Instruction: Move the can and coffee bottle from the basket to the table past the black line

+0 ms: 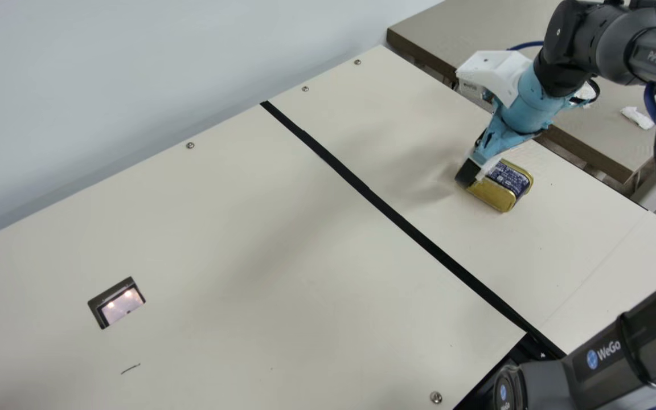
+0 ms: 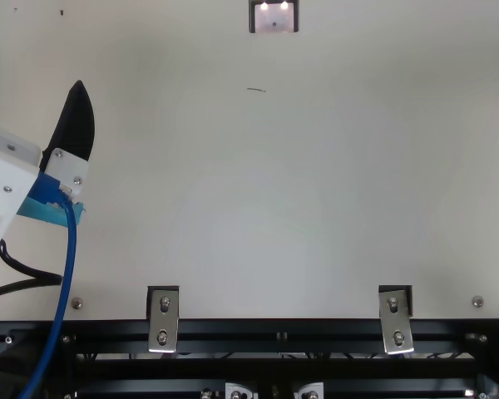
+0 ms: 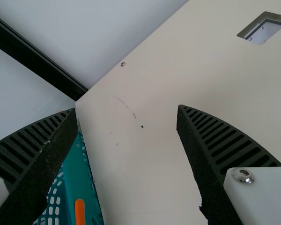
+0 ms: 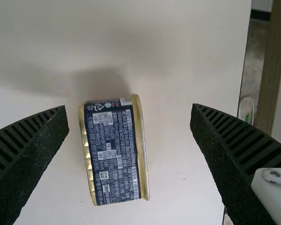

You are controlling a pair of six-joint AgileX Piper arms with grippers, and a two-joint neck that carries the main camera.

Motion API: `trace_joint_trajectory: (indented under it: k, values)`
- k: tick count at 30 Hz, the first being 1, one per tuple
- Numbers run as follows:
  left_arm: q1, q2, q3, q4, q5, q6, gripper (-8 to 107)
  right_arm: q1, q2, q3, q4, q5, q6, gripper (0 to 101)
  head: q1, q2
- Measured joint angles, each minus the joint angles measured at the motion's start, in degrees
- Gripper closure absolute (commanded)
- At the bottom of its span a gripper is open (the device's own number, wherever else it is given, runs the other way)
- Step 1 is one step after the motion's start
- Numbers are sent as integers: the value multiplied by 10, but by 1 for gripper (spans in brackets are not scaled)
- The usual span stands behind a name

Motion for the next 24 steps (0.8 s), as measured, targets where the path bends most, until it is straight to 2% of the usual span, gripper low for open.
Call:
trace_joint_trajectory:
  k: [7, 15, 21, 24]
  values:
    - [0, 0, 0, 0, 0, 0, 9, 29, -38, -14, 72, 36, -20, 0, 0, 0]
    - [0, 0, 0, 0, 0, 0, 9, 58, -105, -23, 205, 130, -18, 0, 0, 0]
    - [0, 0, 0, 0, 0, 0, 9, 73, -165, -7, 309, 214, 7, 0, 3, 0]
    - [0, 0, 0, 0, 0, 0, 9, 91, -196, 18, 357, 235, 24, 0, 3, 0]
